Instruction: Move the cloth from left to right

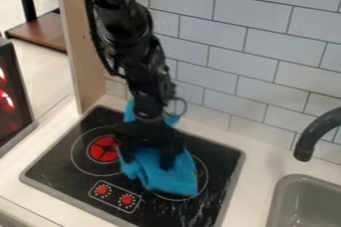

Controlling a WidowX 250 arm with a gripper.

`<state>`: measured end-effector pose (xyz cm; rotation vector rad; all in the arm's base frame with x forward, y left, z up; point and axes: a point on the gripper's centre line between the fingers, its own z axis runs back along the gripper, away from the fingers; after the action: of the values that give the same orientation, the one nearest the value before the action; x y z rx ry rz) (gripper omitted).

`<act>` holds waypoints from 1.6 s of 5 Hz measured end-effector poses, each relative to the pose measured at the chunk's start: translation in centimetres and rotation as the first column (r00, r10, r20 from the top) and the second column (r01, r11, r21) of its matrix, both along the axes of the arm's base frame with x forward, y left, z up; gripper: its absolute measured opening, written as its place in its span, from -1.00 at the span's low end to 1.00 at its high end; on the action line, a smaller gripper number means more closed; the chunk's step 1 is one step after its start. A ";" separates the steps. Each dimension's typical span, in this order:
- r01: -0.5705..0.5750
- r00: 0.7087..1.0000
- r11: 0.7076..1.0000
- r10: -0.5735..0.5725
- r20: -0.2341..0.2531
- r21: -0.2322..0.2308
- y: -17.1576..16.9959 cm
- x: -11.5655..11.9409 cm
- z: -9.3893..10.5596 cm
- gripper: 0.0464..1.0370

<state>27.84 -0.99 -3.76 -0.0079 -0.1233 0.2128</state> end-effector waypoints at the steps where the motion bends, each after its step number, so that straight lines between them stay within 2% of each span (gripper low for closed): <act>1: 0.046 0.999 0.999 -0.046 -0.017 -0.005 -1.3 -1.3 0.1 0.93; 3: 0.088 0.992 0.995 -0.092 -0.090 -0.047 -2.2 -4.4 0.5 0.93; 4: 0.102 0.989 0.994 -0.106 -0.104 -0.038 -2.0 -5.6 1.2 0.93; 5: 0.115 0.986 0.992 -0.120 -0.115 -0.041 -2.0 -5.9 1.6 0.93; 6: 0.108 0.987 0.993 -0.112 -0.114 -0.041 -2.0 -5.3 2.1 0.93; 8: 0.100 0.993 0.993 -0.103 -0.052 -0.064 -1.9 -4.4 5.5 0.93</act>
<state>23.42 -2.86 1.79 -0.0687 -0.0607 0.1150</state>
